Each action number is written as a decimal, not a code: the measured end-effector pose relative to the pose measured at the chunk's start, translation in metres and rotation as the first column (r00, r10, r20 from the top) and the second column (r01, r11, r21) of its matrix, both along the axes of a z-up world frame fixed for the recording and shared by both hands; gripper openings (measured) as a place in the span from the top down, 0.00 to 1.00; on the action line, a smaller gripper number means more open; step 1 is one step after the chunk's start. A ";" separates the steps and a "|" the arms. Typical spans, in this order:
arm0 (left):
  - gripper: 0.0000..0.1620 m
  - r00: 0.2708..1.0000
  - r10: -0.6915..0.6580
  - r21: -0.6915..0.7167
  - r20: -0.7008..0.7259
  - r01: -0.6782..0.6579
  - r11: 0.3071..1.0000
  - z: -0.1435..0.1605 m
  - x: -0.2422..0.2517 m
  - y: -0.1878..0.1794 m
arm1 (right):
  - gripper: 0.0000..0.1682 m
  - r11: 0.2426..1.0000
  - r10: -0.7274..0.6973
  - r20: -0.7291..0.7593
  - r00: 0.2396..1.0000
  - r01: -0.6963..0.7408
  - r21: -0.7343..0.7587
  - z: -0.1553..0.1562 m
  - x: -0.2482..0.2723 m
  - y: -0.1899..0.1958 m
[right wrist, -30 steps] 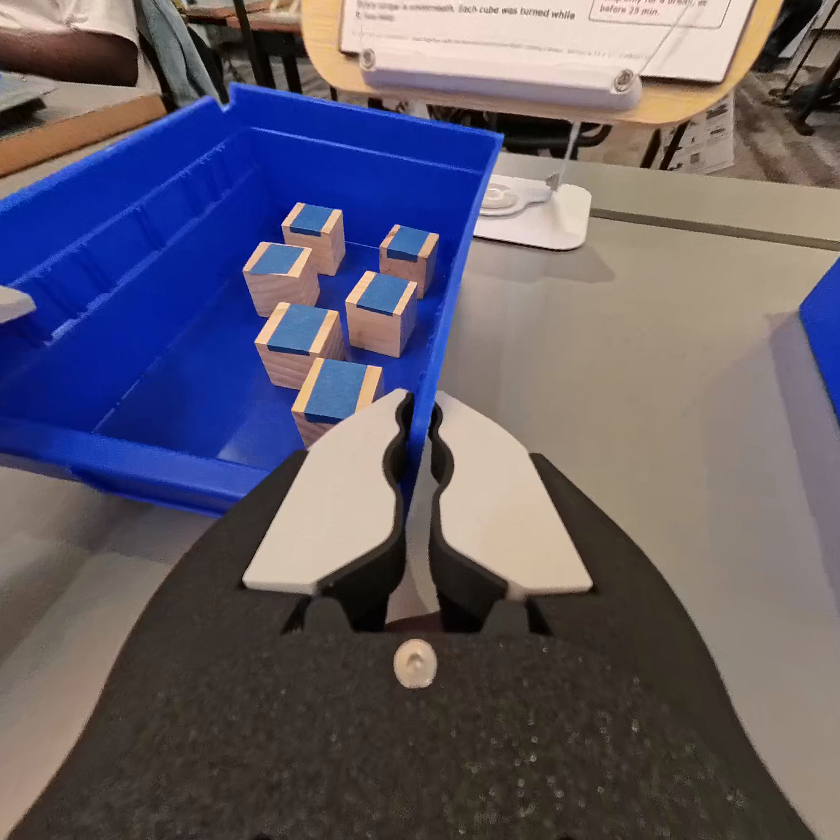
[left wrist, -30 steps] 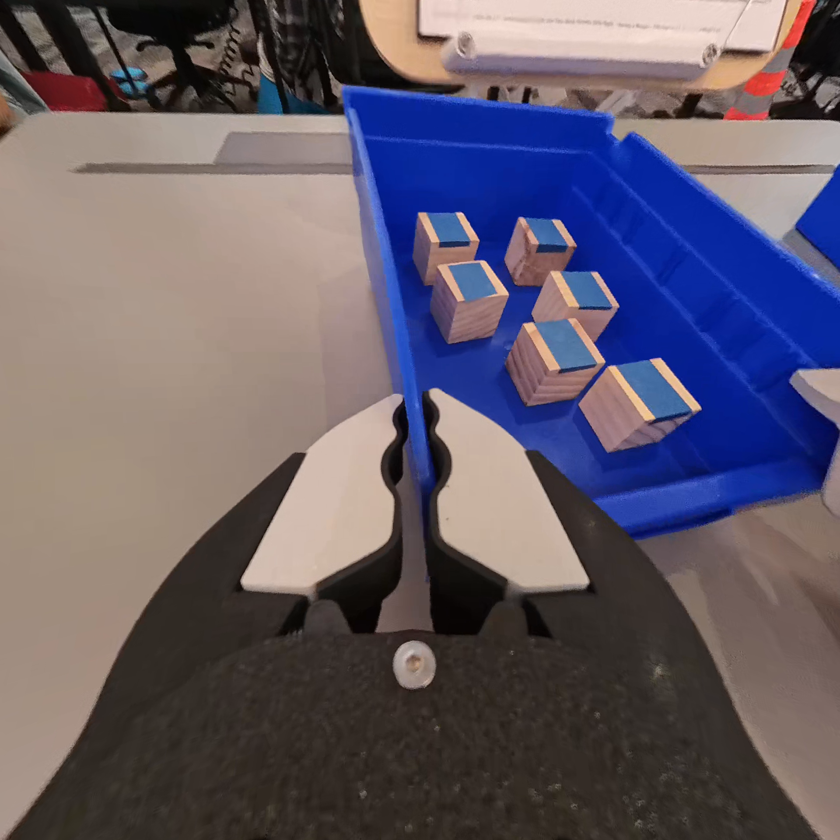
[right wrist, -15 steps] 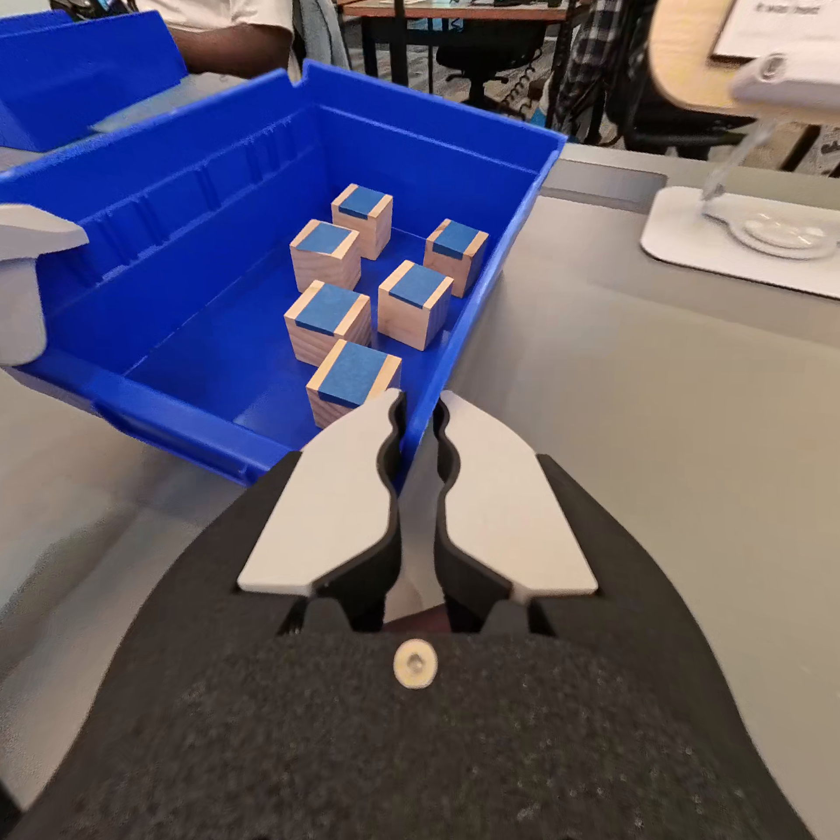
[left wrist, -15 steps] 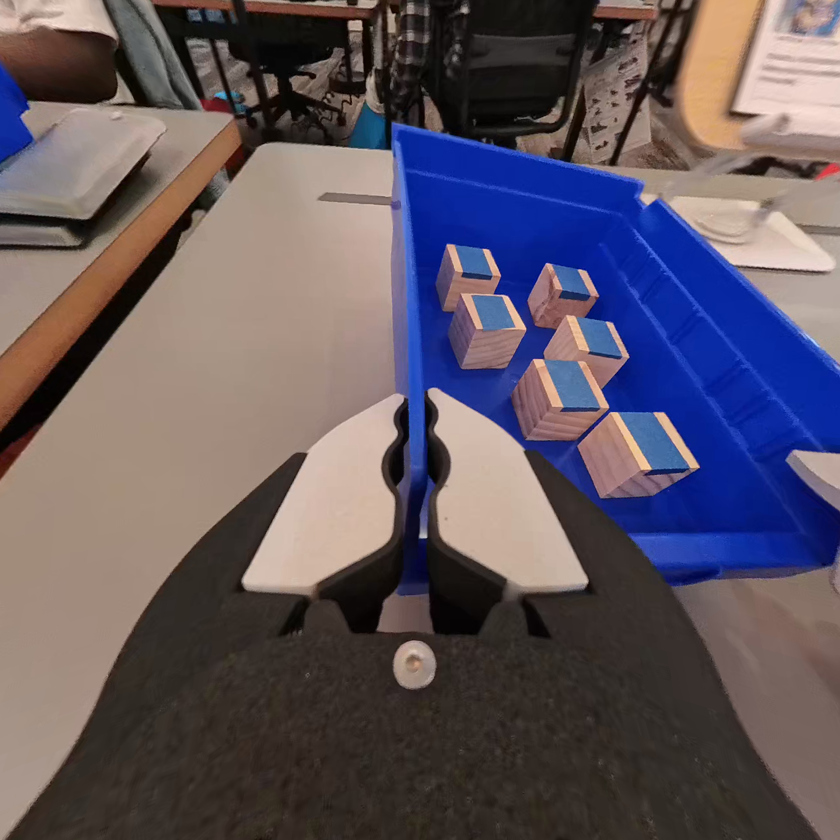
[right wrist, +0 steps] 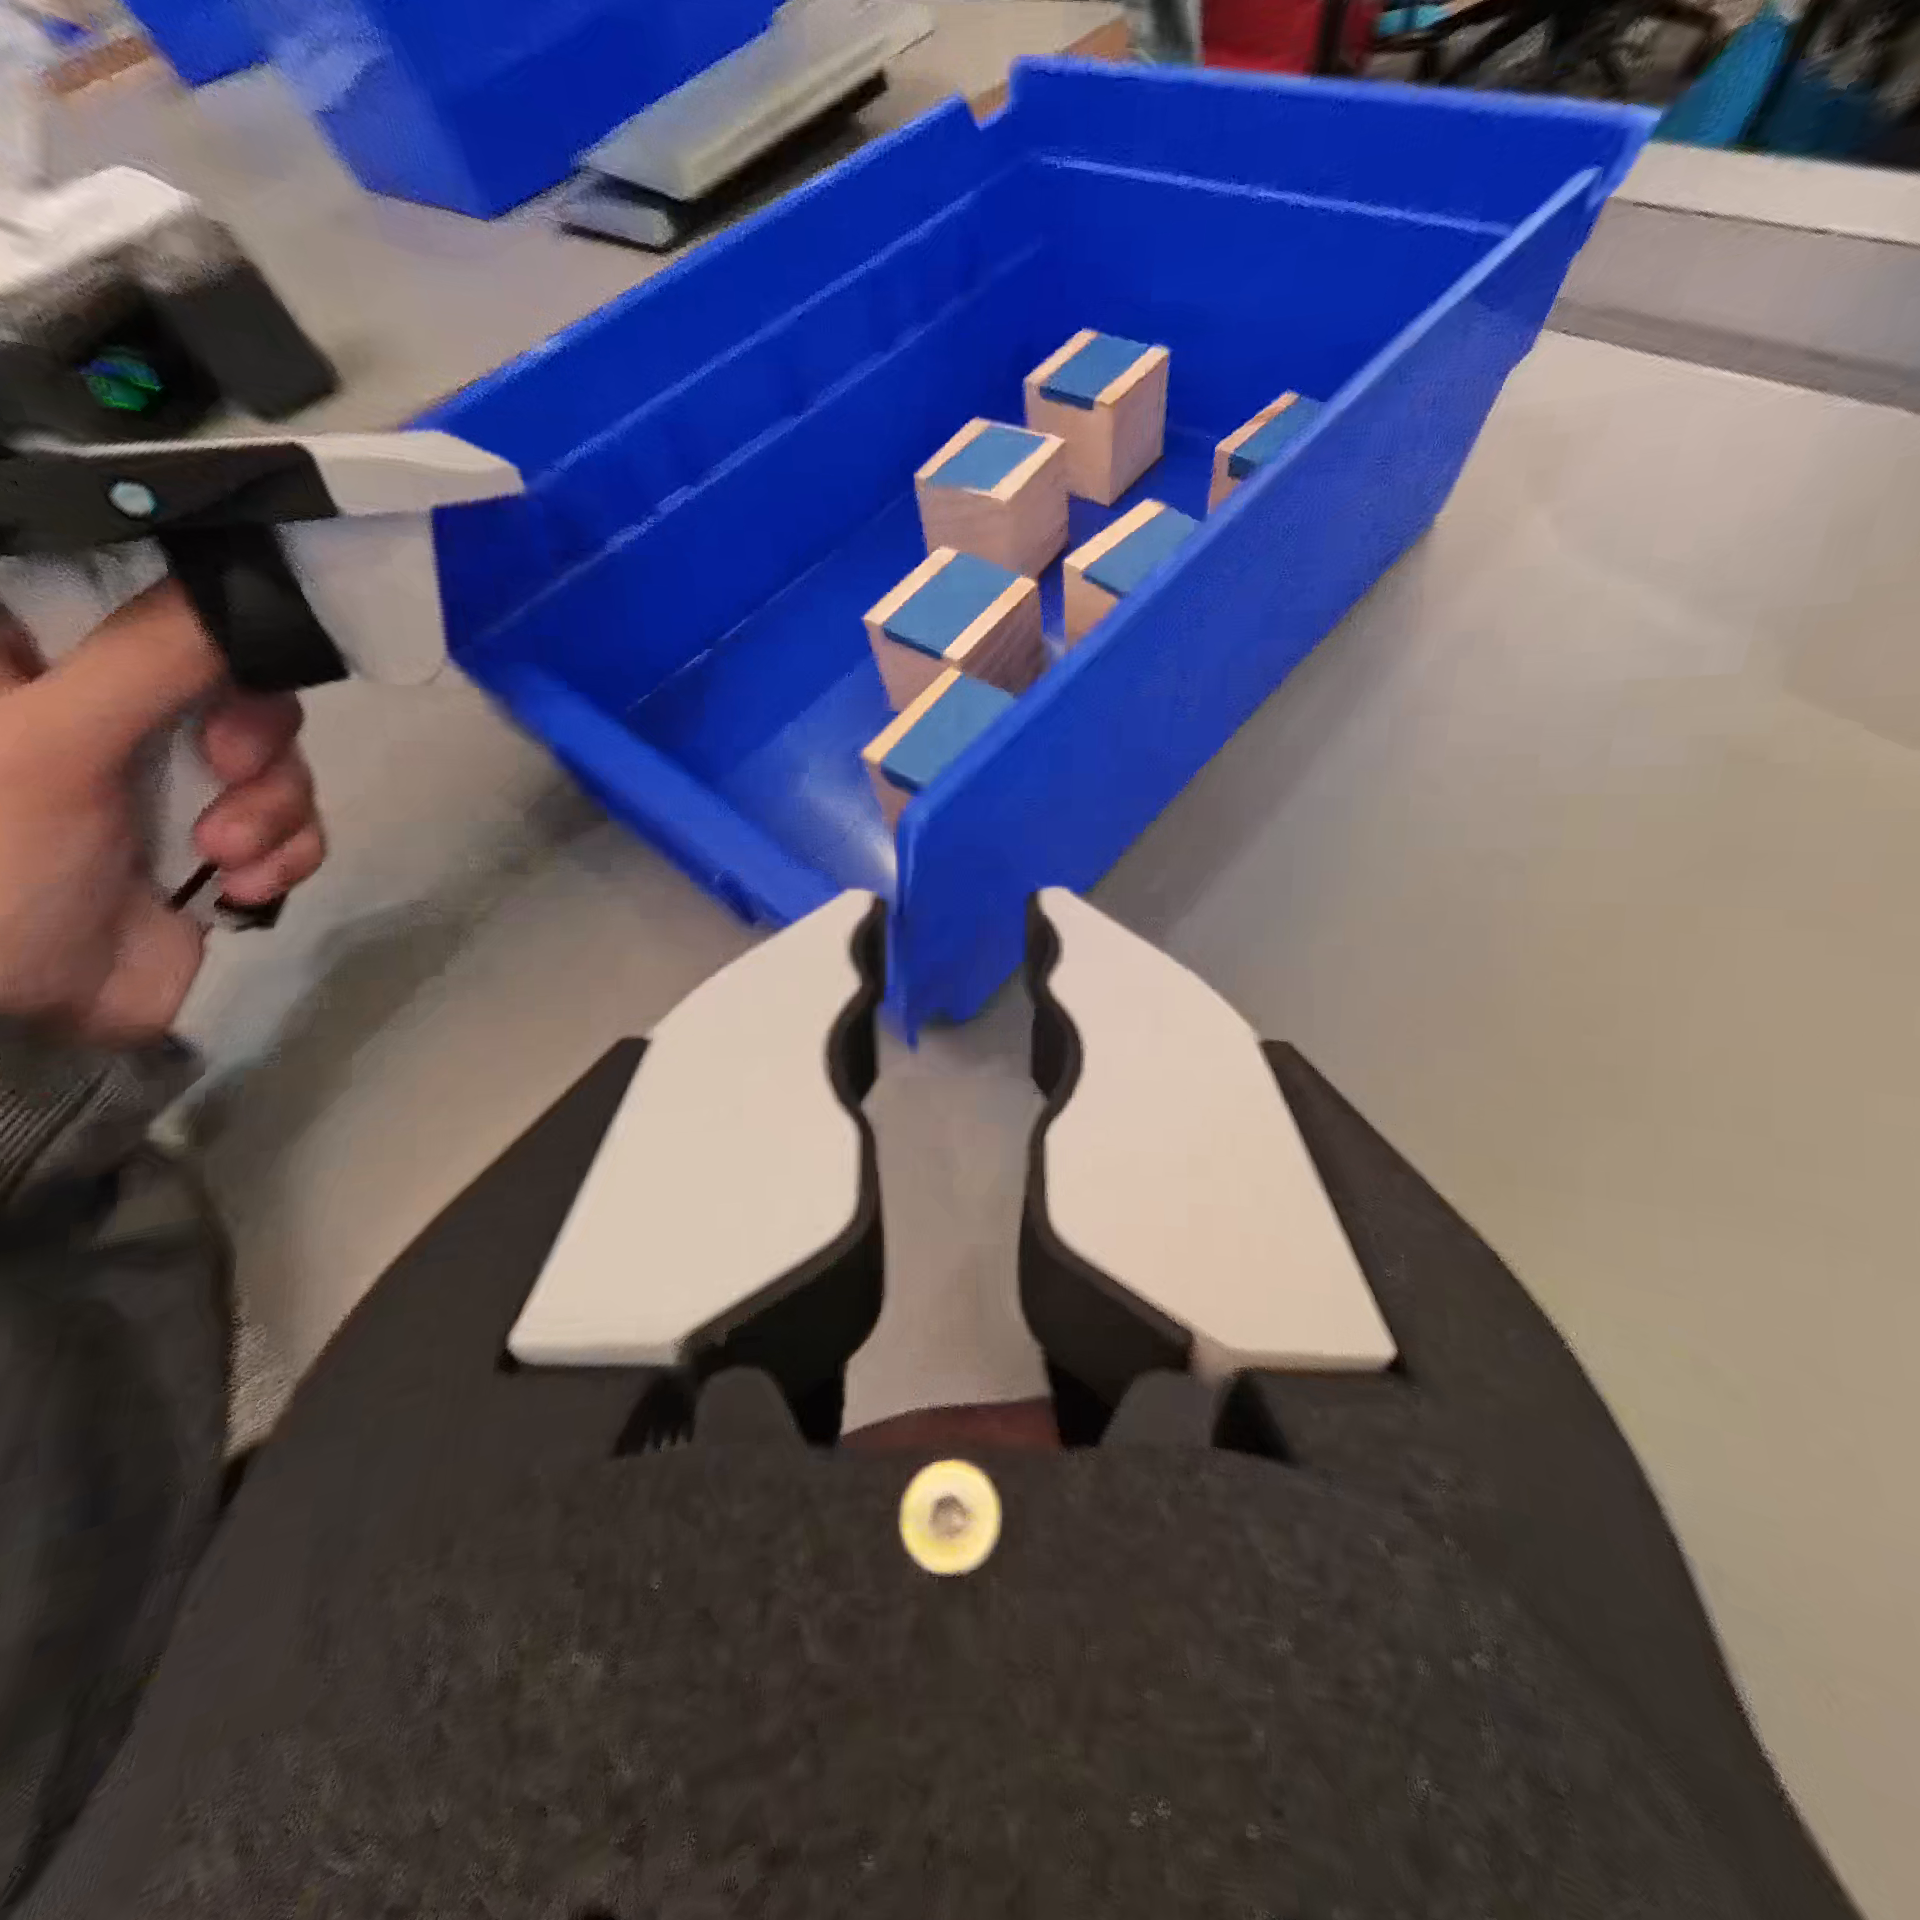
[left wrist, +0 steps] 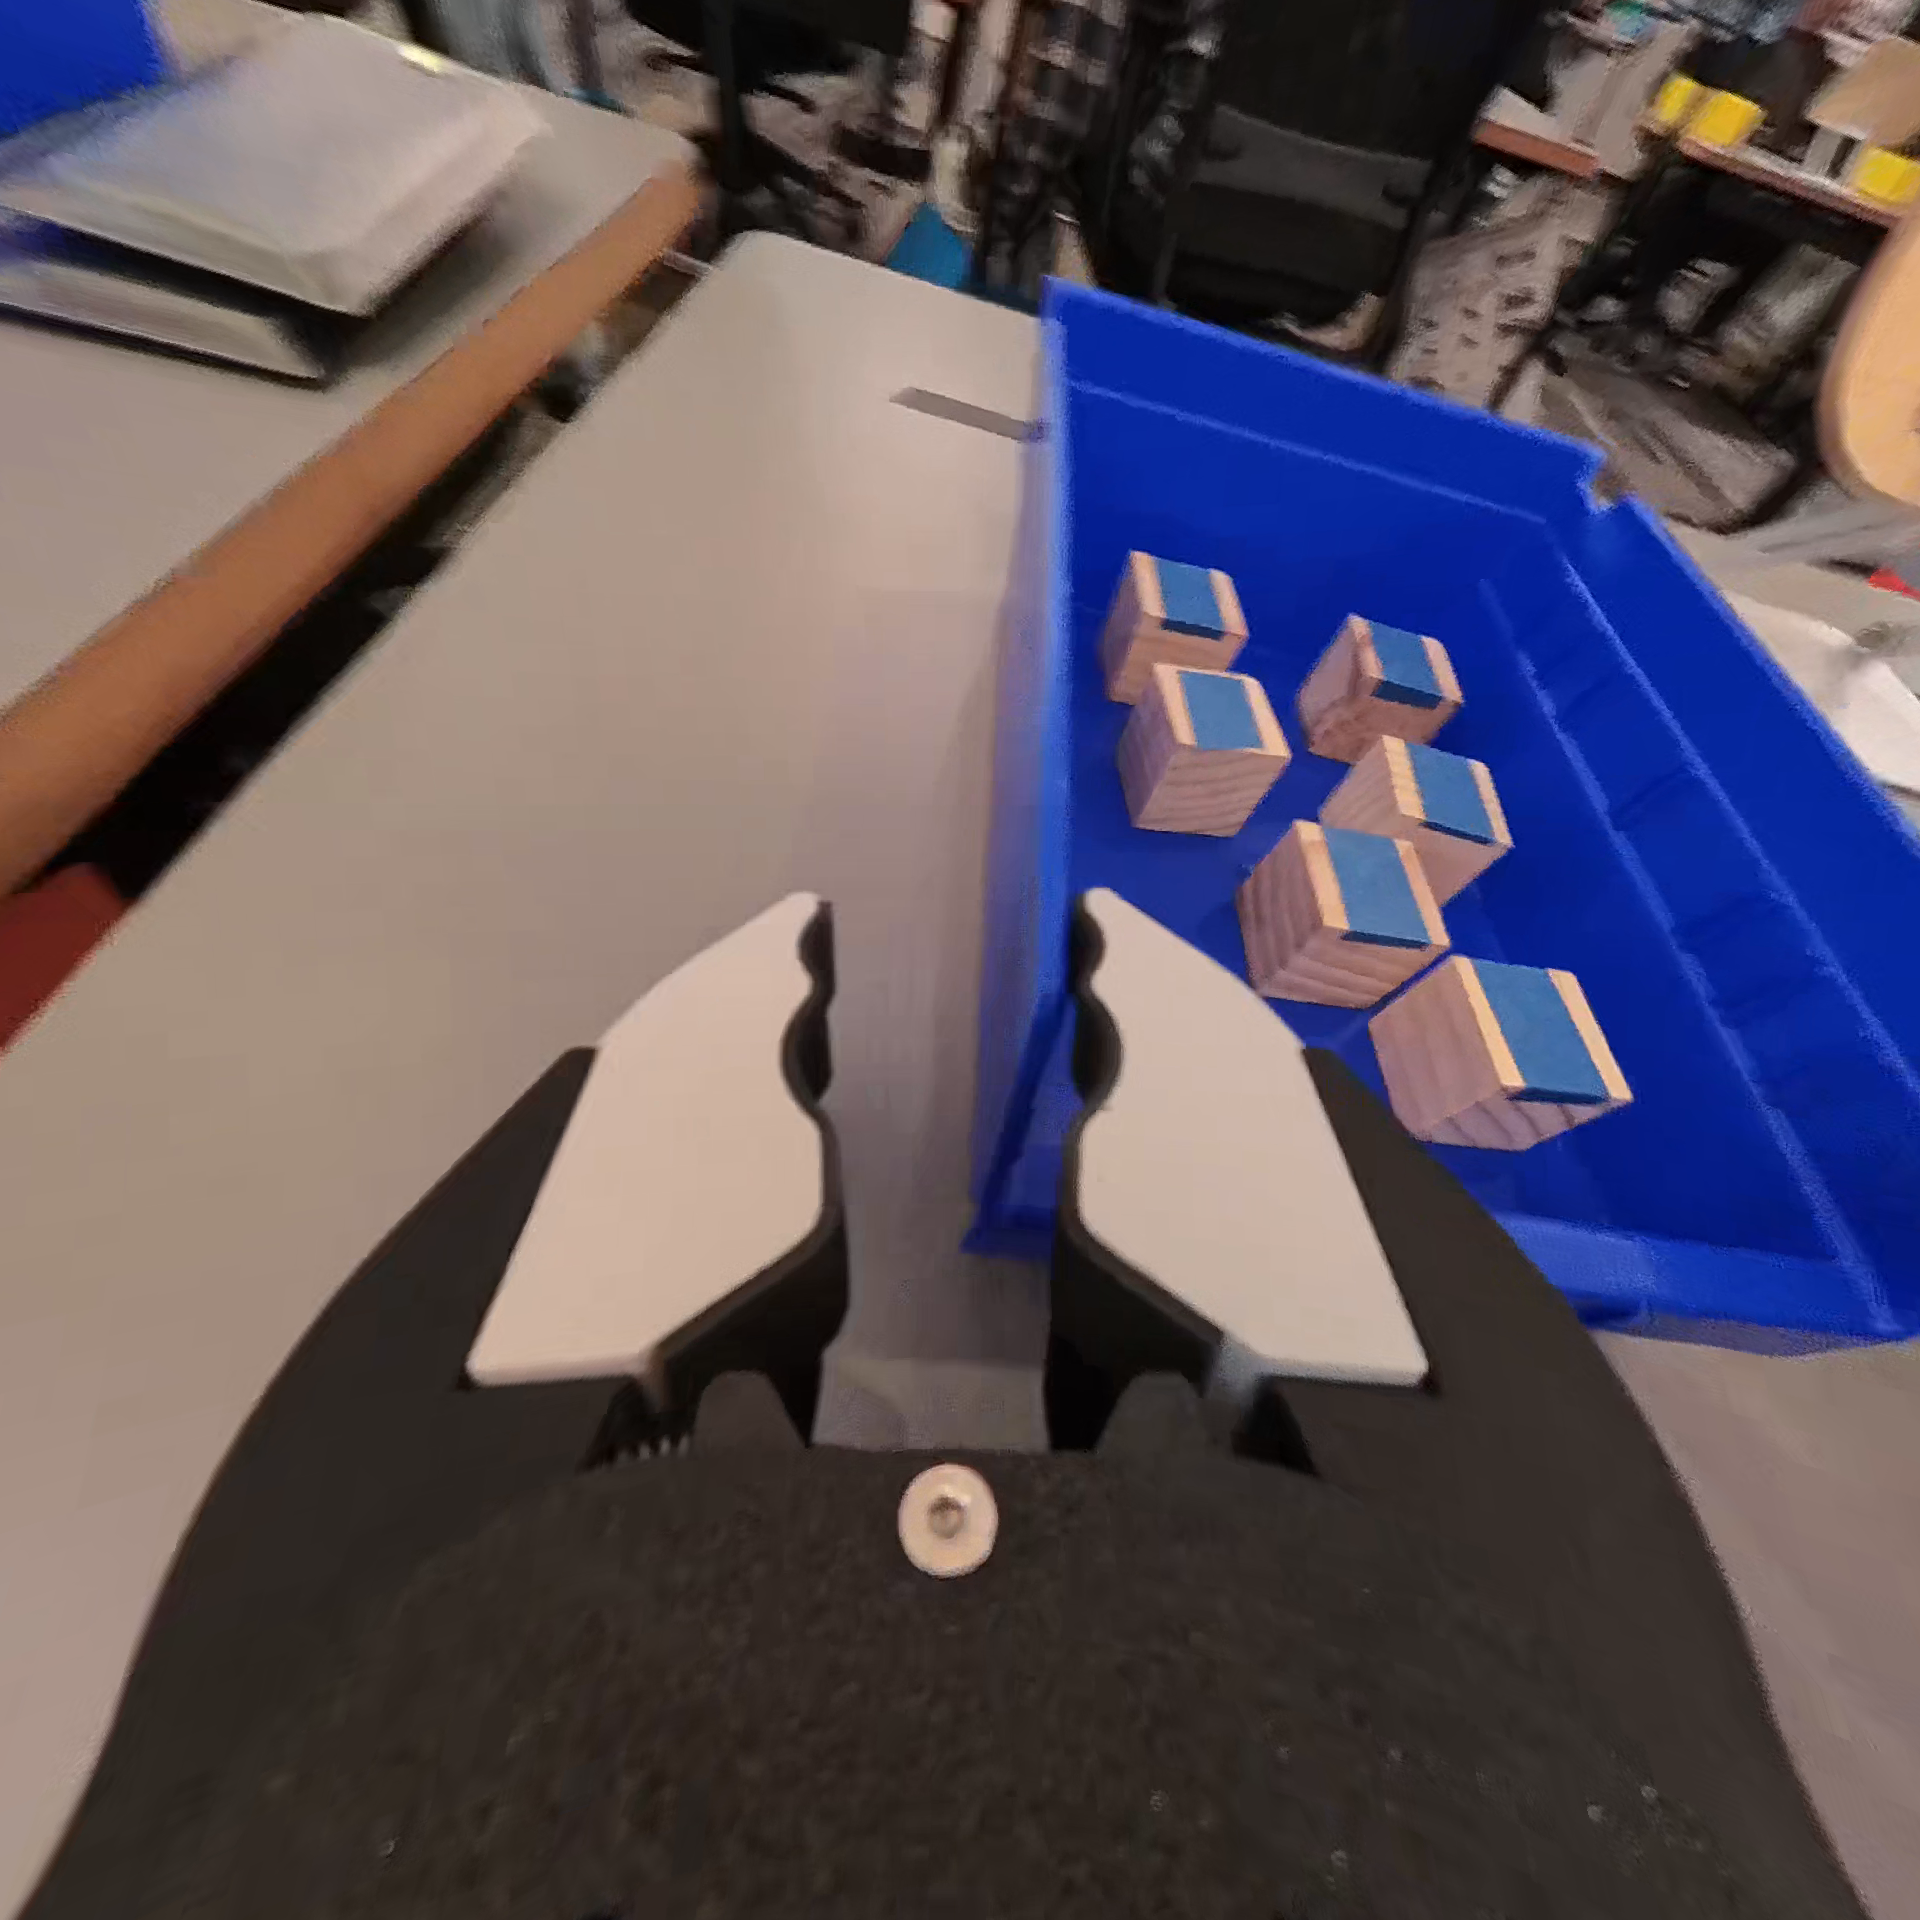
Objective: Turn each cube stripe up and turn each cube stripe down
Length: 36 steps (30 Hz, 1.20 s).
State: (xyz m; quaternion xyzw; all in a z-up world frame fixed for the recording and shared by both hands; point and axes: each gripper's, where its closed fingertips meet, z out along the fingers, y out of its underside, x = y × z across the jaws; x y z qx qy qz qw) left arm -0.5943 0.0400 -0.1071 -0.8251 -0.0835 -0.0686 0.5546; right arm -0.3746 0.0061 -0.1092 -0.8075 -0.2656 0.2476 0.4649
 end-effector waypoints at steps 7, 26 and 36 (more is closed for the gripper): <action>0.66 0.985 -0.152 0.189 0.082 0.135 0.973 0.082 0.105 -0.059 | 0.66 0.976 0.160 0.094 0.983 -0.171 0.131 0.017 0.150 -0.043; 0.64 0.866 -0.493 0.045 -0.084 0.498 0.866 0.000 0.348 -0.043 | 0.65 0.901 -0.241 -0.095 0.966 0.259 0.348 0.017 0.353 -0.008; 0.64 0.846 -0.526 0.049 -0.087 0.531 0.846 -0.001 0.345 -0.050 | 0.66 0.858 -0.241 -0.094 0.966 0.257 0.444 0.024 0.356 -0.022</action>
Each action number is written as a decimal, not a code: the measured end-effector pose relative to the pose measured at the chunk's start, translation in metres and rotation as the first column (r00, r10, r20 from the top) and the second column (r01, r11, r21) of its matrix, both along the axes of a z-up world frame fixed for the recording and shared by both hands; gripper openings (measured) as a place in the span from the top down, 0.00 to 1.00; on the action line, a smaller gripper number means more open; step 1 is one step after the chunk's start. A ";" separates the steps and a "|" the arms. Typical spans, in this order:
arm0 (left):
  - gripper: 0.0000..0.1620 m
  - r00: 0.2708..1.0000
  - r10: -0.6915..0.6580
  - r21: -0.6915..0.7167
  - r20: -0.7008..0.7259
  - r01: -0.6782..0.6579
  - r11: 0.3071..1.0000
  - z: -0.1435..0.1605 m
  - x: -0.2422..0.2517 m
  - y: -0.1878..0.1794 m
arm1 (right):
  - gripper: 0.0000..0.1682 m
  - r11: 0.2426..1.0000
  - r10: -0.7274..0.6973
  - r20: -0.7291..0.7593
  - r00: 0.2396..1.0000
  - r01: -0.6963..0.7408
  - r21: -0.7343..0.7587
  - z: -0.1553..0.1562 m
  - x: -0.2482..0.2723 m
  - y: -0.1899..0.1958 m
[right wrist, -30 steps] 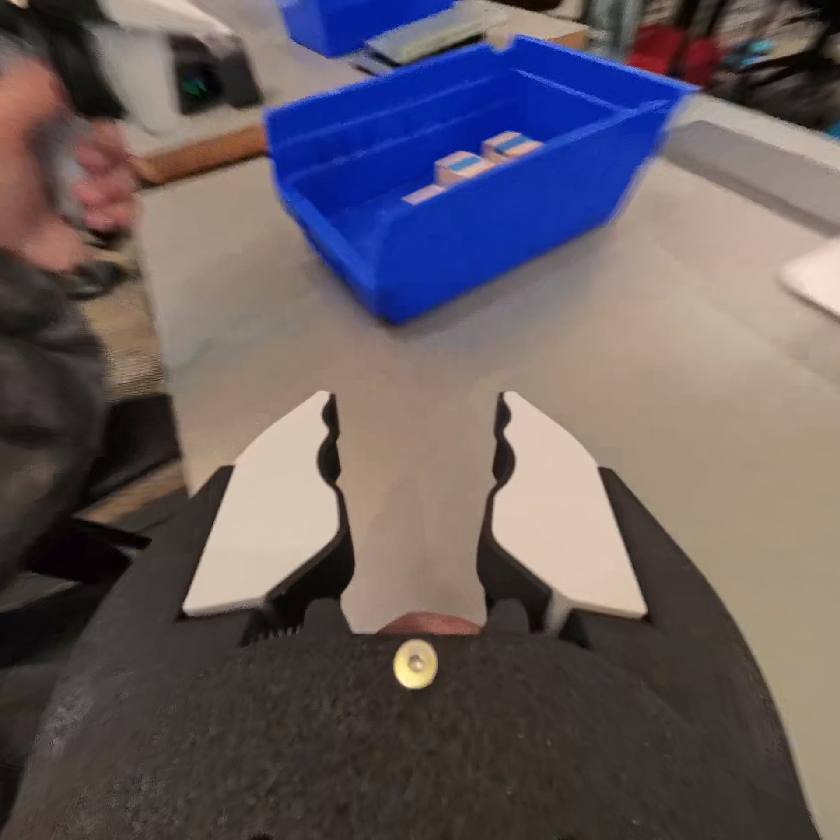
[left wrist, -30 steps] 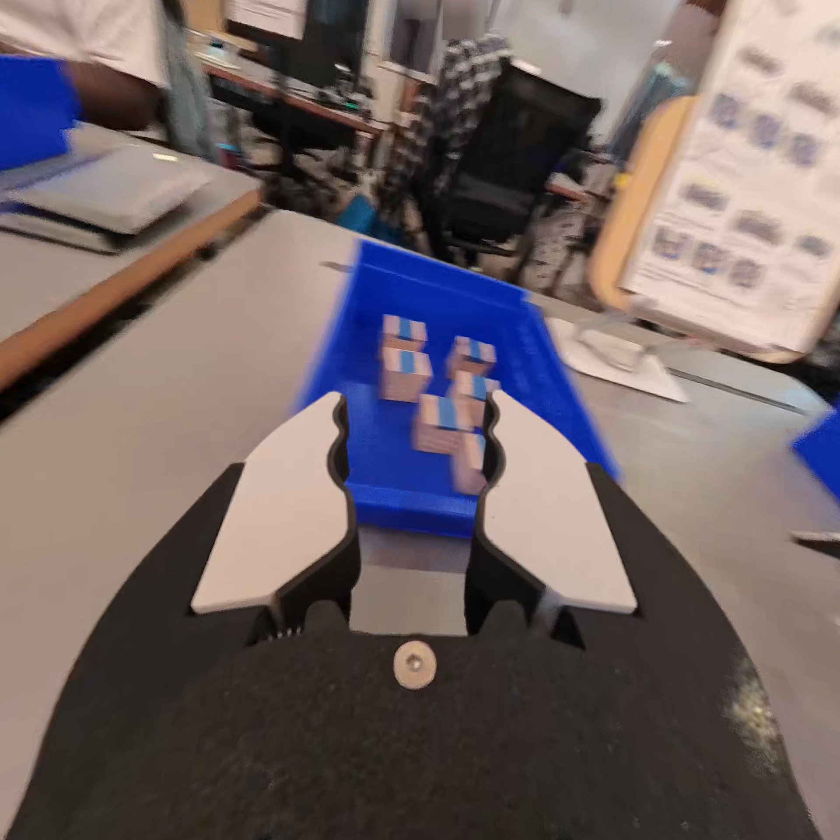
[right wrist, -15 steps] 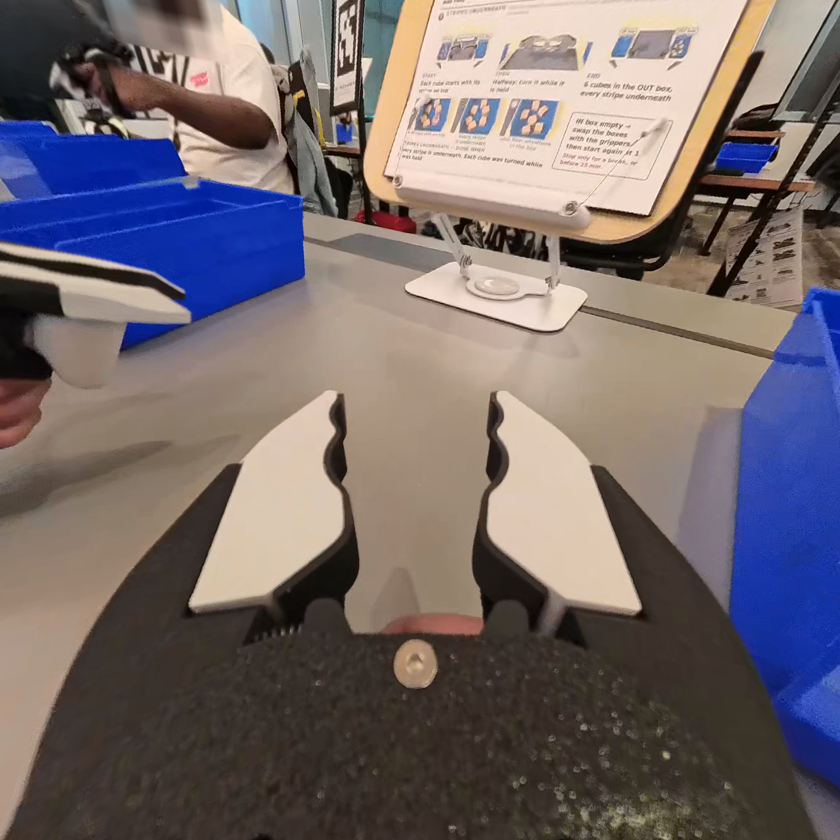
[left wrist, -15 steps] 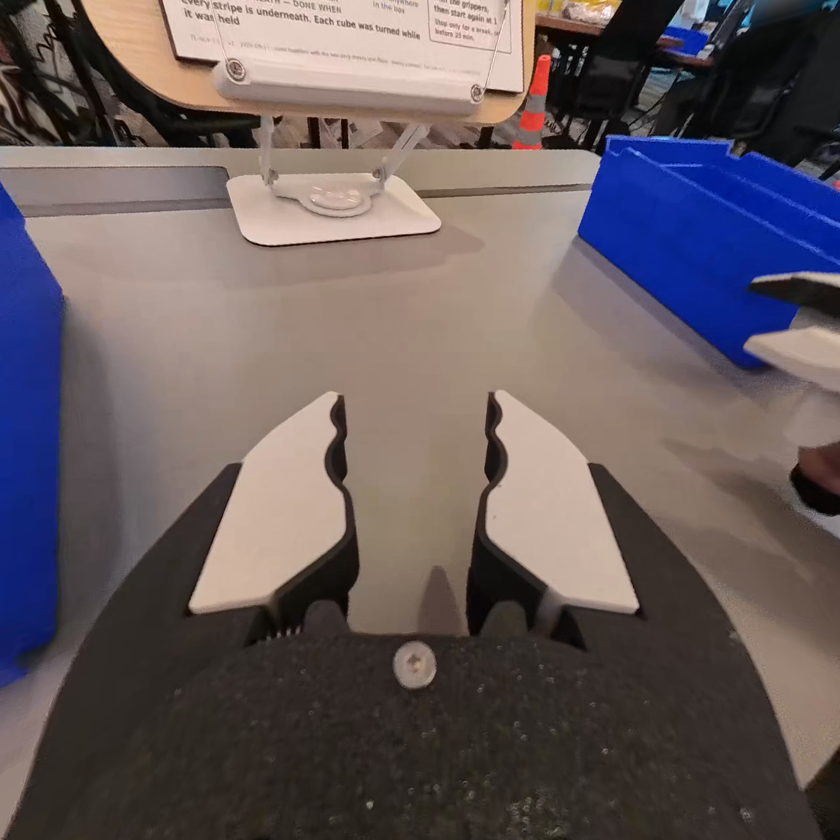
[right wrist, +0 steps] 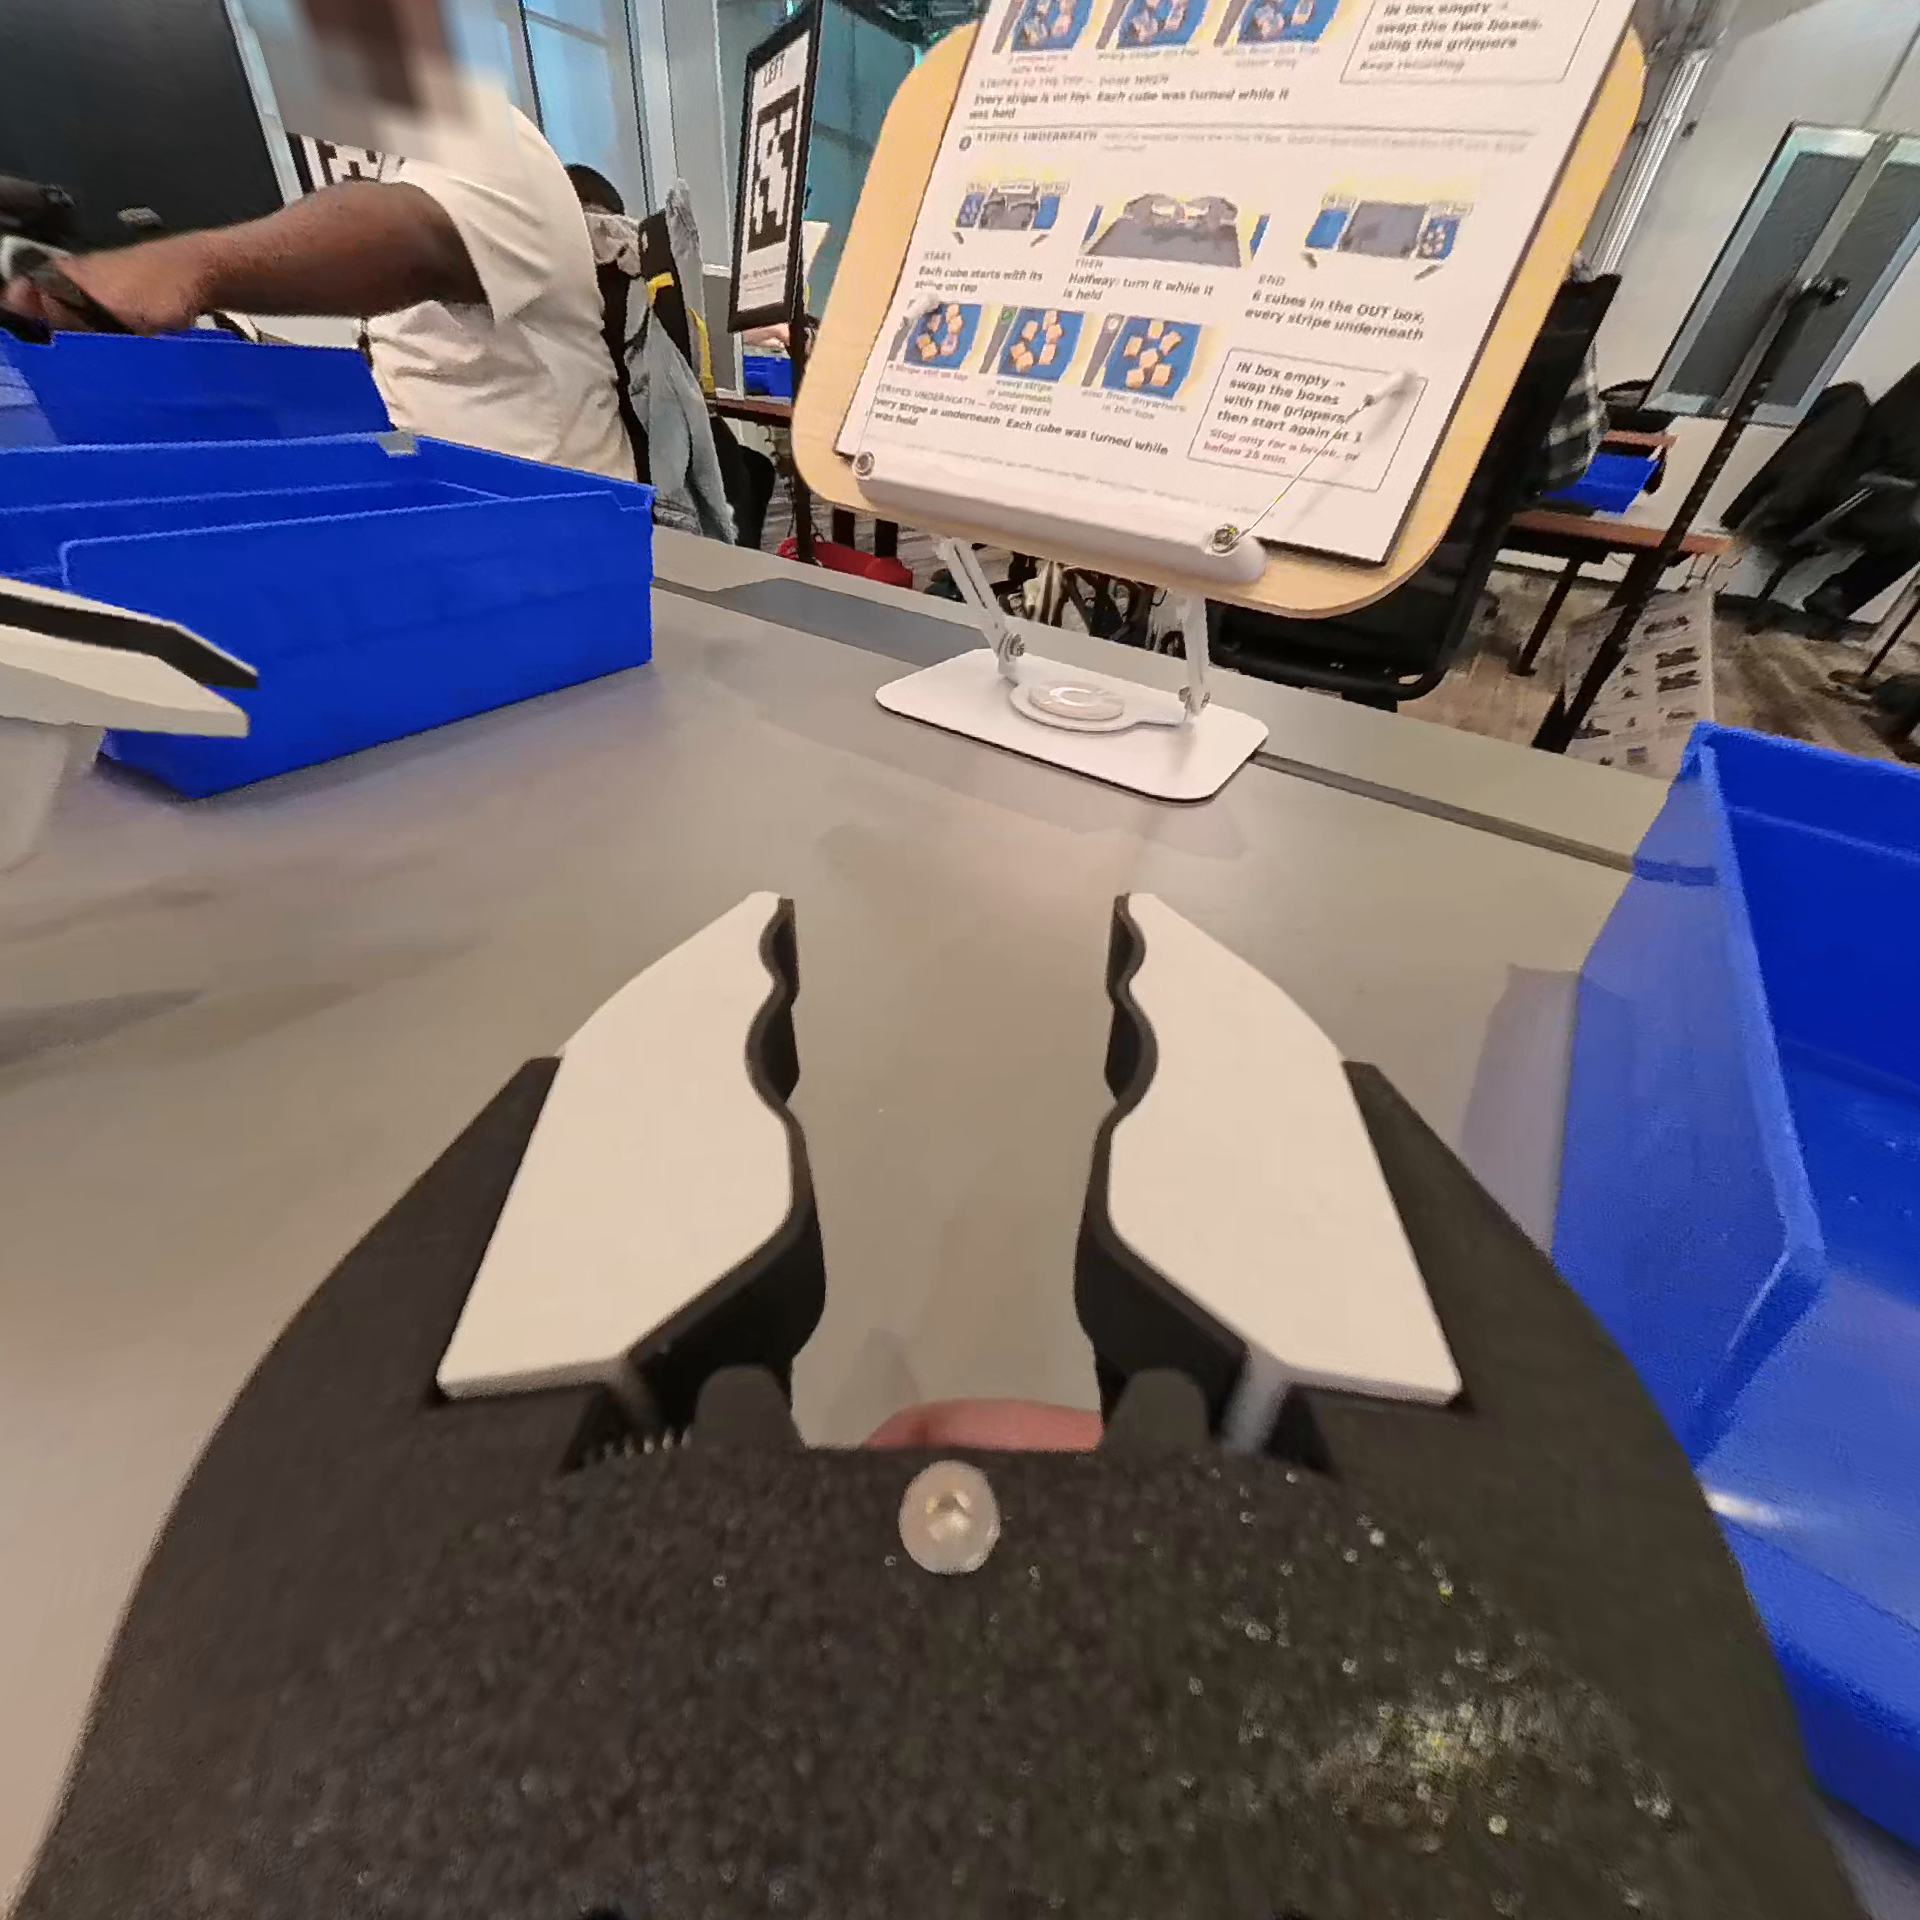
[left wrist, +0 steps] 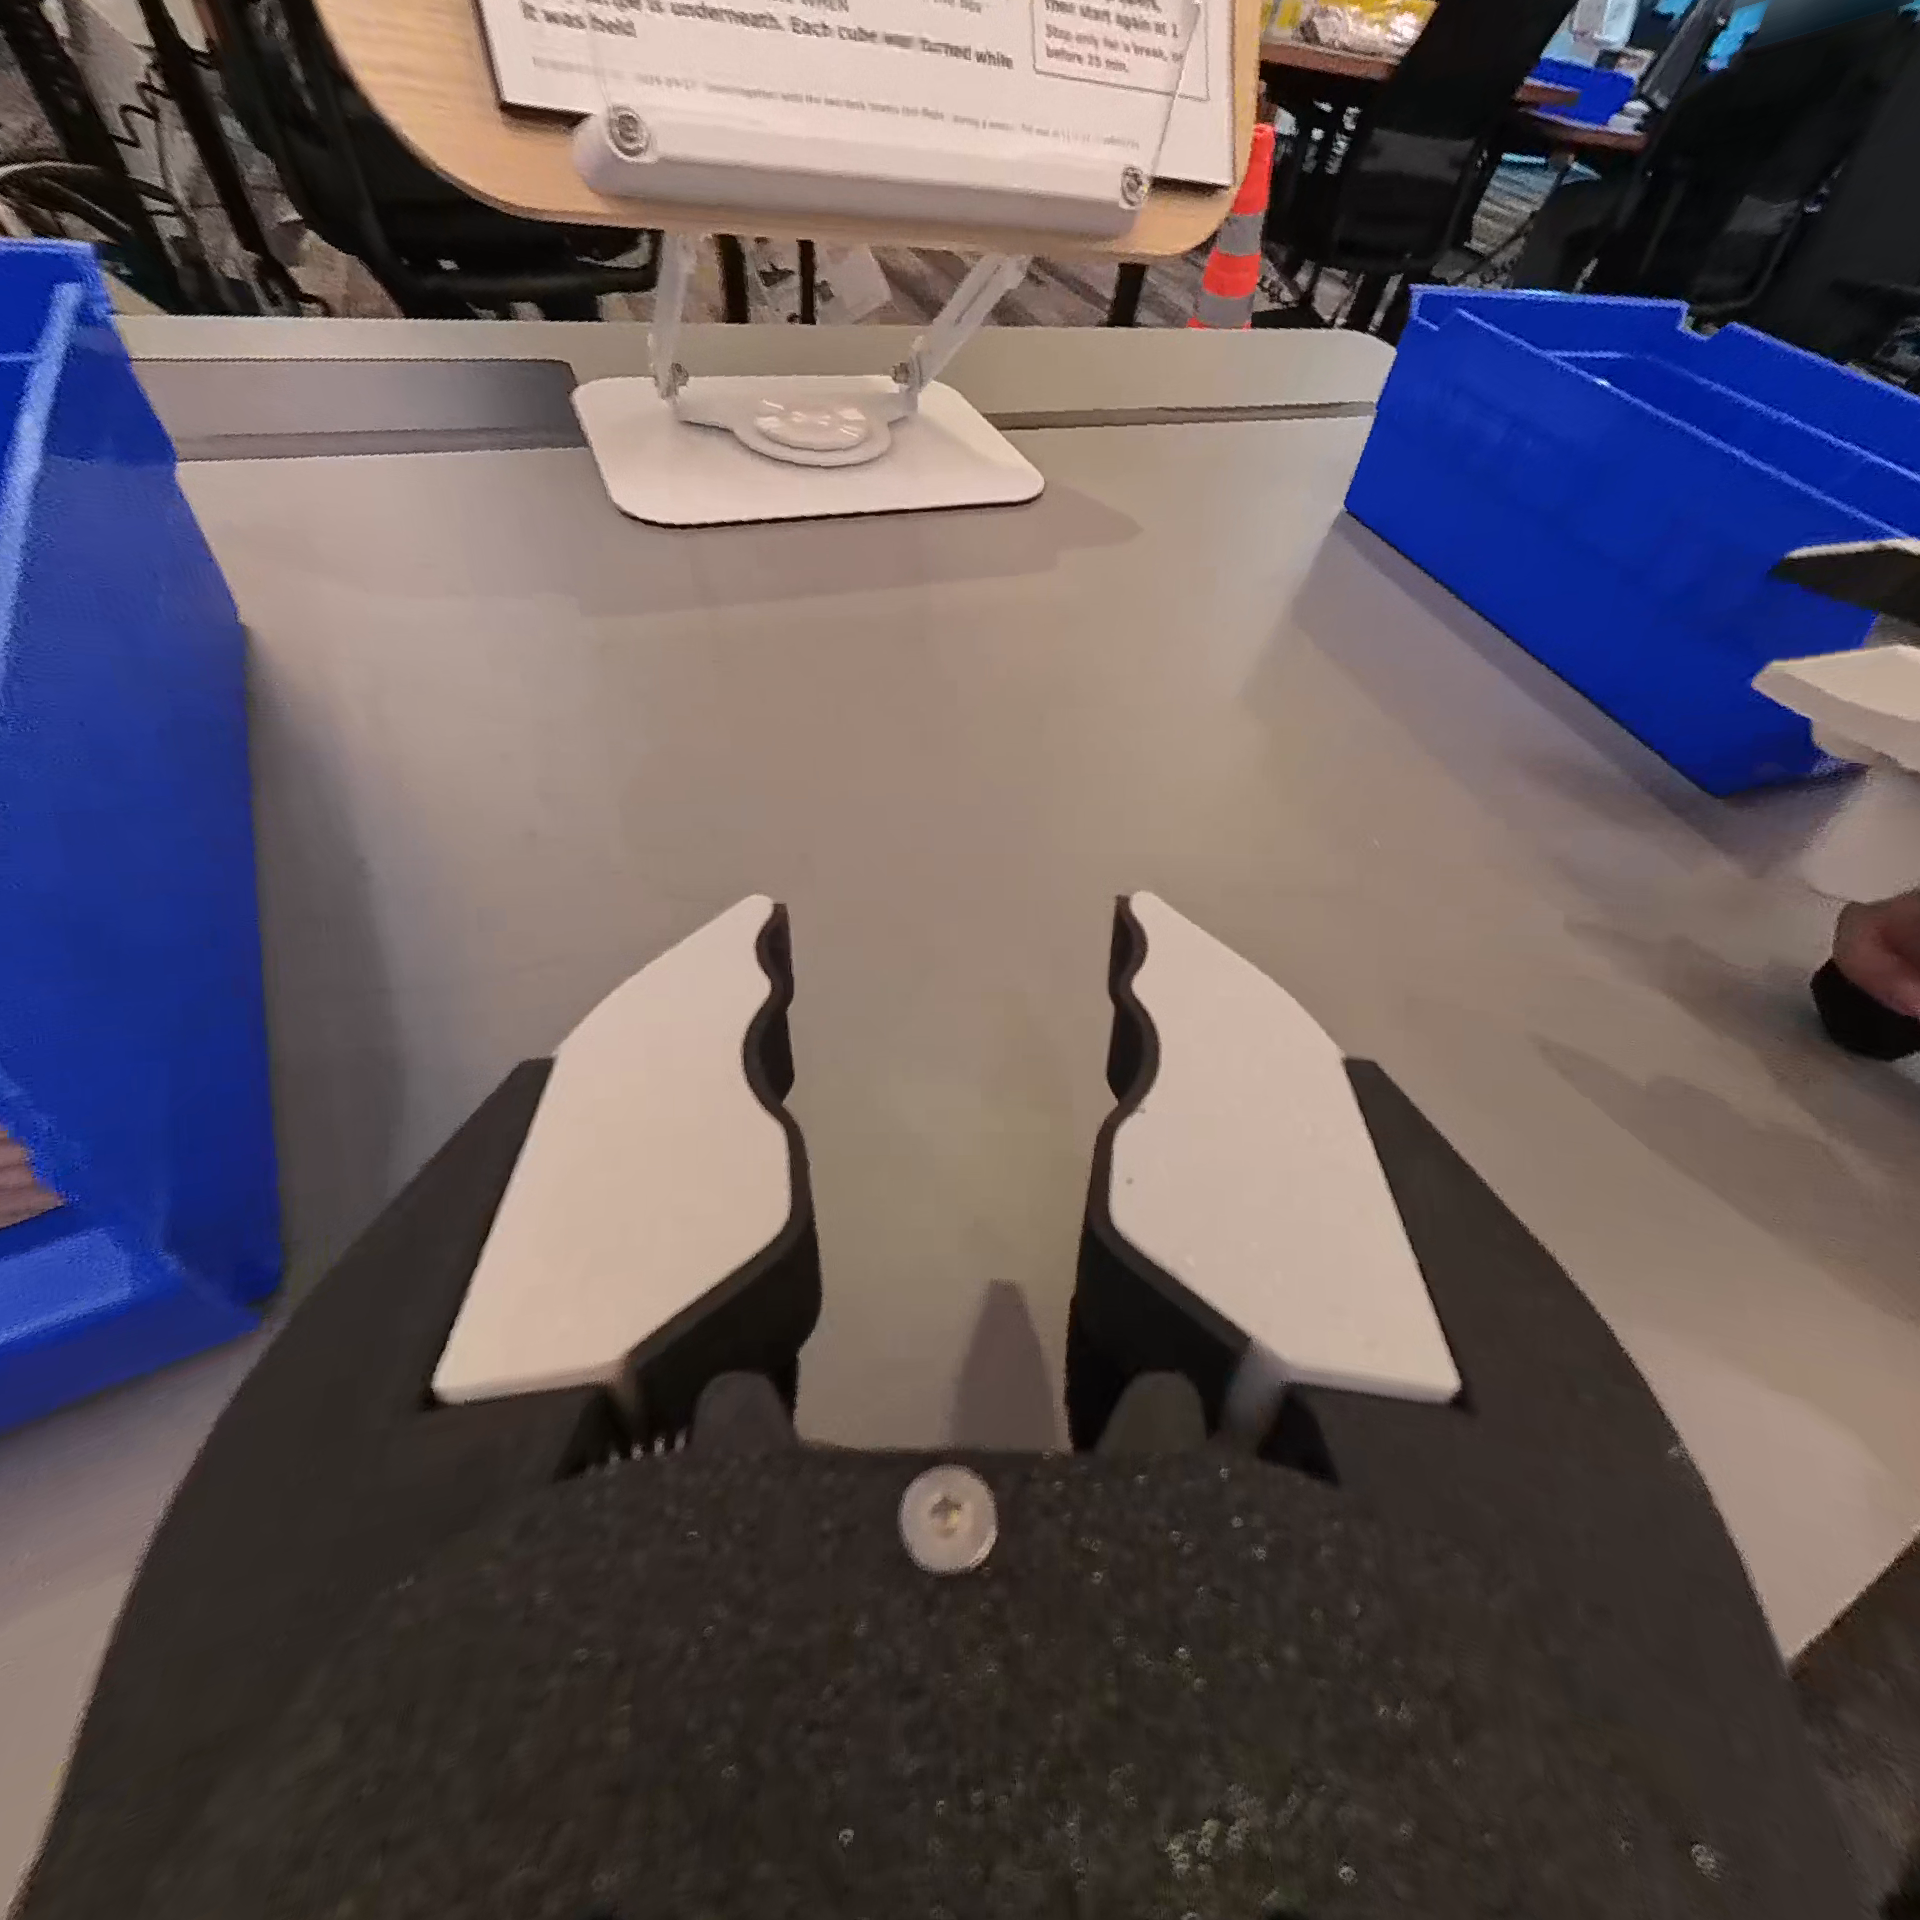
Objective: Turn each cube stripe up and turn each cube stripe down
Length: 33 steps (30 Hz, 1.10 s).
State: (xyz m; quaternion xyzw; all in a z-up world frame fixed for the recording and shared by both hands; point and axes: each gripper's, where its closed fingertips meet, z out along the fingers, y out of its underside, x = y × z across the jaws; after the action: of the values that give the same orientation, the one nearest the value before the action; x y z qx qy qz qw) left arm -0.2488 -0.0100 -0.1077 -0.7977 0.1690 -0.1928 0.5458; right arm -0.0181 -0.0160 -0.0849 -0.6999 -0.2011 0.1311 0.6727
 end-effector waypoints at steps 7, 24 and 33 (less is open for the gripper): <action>0.64 0.998 -0.047 -0.046 0.028 0.048 0.998 -0.001 0.010 -0.007 | 0.67 1.000 -0.003 -0.006 1.000 0.003 -0.013 -0.003 0.002 -0.001; 0.63 0.614 -0.557 -0.408 -0.559 0.382 0.830 0.023 -0.165 0.029 | 0.67 0.994 0.093 -0.060 0.994 -0.097 -0.056 -0.006 -0.010 -0.001; 0.63 0.272 -0.789 -0.687 -0.551 0.390 0.613 -0.030 -0.183 0.068 | 0.67 0.992 0.084 -0.128 0.988 -0.096 -0.086 -0.006 -0.004 0.003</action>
State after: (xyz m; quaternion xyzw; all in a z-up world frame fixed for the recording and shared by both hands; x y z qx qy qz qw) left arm -0.4316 0.0583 -0.1381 -0.7545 0.6489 -0.0223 0.0954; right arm -0.0219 -0.0130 -0.0910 -0.7108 -0.1842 0.2136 0.6444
